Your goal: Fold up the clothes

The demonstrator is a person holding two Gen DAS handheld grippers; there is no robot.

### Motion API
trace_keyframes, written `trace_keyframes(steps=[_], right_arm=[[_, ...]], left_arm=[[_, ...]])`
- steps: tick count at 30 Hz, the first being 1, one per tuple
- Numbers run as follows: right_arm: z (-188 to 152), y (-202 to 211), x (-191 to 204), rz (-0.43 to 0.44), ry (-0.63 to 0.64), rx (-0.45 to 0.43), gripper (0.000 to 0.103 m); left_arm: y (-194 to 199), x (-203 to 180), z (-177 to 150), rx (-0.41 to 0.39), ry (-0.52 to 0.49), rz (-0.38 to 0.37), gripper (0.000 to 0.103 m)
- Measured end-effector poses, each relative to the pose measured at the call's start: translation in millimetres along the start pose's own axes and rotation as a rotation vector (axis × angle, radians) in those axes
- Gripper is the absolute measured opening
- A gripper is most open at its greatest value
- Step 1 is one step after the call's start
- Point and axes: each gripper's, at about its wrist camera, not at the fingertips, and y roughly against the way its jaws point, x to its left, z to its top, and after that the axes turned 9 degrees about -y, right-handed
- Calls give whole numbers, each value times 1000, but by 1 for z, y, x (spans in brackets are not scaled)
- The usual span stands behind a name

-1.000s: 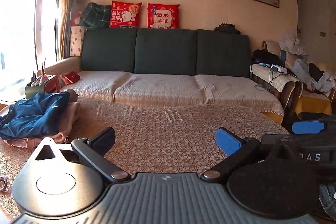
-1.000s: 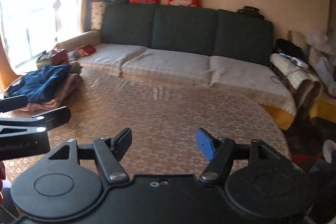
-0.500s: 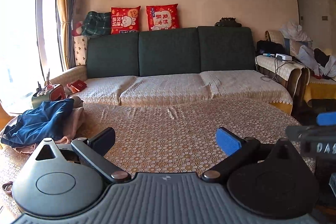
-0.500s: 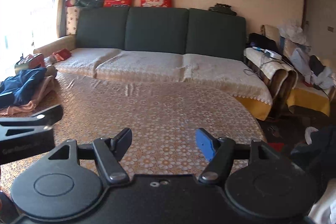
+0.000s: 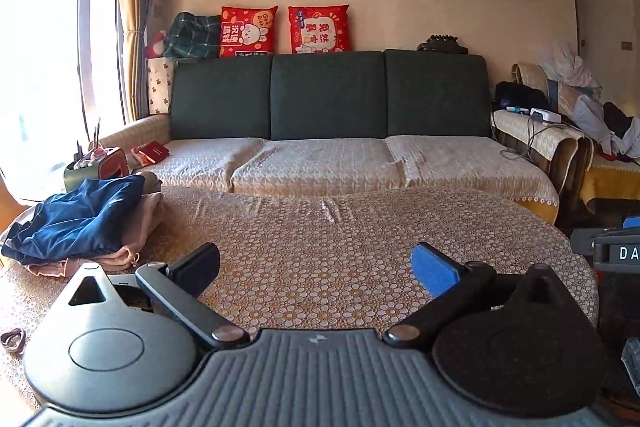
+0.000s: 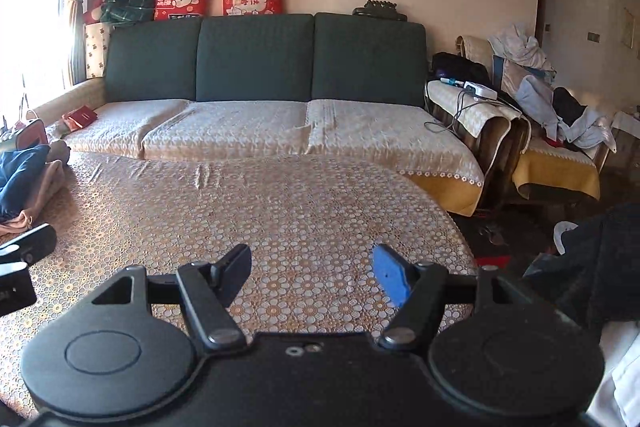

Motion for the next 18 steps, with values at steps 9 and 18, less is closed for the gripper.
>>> trace_keyframes(steps=[9, 18], right_arm=[[4, -3, 2, -7, 6, -6, 103], [6, -6, 0, -6, -2, 2, 103]], left_arm=[[-4, 12, -1, 11, 28, 19, 103], [-5, 13, 0, 14, 27, 19, 103]])
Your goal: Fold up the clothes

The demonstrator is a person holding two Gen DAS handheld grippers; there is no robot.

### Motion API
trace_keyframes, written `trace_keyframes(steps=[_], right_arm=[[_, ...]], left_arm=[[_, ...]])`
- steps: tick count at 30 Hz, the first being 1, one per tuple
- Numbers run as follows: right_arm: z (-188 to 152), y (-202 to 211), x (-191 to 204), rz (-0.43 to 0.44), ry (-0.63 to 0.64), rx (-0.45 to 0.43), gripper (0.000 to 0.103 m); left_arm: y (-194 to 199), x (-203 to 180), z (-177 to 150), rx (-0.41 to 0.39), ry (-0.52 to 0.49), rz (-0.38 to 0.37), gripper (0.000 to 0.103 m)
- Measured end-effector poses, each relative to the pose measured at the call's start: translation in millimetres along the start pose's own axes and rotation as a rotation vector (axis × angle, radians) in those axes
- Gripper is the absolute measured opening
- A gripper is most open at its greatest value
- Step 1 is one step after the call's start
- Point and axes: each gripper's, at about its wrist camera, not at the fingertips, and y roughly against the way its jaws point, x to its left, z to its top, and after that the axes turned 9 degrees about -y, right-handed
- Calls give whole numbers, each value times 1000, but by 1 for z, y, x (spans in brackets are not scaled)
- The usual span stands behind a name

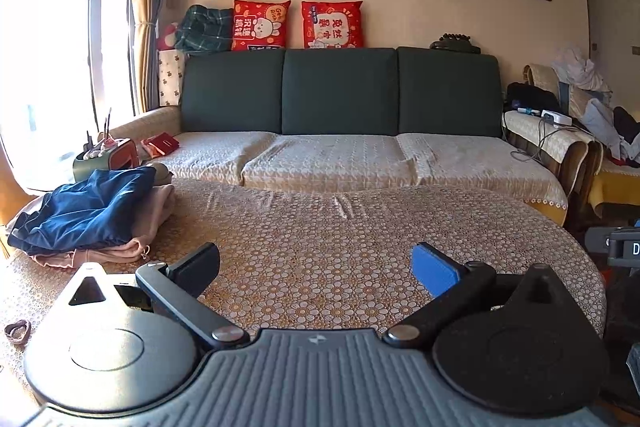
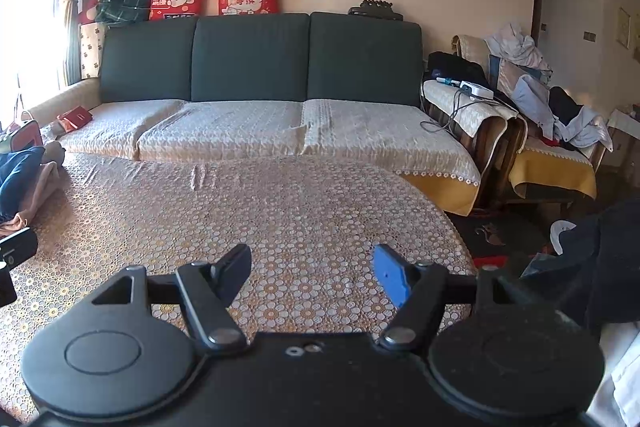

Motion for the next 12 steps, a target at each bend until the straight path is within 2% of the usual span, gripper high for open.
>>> trace_keyframes(steps=[12], right_arm=[[3, -2, 1, 9, -1, 6, 103]], left_arm=[[0, 2, 0, 4, 2, -13, 103]])
